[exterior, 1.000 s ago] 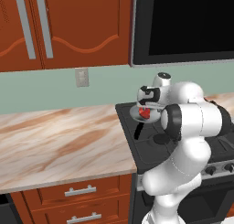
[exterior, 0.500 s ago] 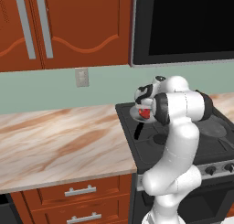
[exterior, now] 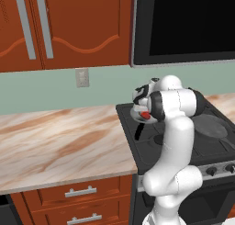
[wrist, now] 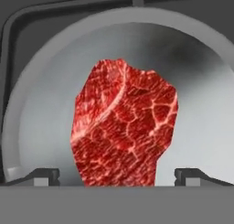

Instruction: Place one of the steaks on the plate and the other in the bowl. Then place the bowl in the fridge.

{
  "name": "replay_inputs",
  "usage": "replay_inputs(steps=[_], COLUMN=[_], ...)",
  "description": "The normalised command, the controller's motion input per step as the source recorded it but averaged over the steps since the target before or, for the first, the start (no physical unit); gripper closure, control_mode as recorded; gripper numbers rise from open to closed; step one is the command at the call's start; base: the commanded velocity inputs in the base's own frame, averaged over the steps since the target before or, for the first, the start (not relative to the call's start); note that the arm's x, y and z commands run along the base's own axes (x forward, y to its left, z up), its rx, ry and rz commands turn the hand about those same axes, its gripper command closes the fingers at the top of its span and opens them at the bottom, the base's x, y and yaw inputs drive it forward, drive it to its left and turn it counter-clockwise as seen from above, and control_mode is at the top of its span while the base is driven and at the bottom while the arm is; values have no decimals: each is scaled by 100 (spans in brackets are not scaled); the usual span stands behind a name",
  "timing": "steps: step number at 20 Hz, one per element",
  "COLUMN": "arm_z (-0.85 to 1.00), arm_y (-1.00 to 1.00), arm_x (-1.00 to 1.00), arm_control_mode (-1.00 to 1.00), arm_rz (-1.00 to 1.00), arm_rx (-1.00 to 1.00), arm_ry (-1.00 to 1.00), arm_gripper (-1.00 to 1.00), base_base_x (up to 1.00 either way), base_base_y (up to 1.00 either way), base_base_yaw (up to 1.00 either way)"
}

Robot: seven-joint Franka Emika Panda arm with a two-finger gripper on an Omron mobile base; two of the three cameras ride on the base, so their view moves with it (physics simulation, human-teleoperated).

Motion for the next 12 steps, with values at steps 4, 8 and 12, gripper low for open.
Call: replay_inputs(steps=[4, 8, 12], arm_z=[-31, -31, -25], arm_y=[20, -12, -16], arm_x=[5, 21, 27], arm_control_mode=[-100, -100, -100], arm_rz=[0, 0, 0], arm_rx=[0, -1, -2], arm_ry=[9, 2, 9], arm_gripper=[-100, -100, -100], base_base_x=[0, 0, 0], base_base_y=[0, 0, 0], base_base_yaw=[0, 0, 0])
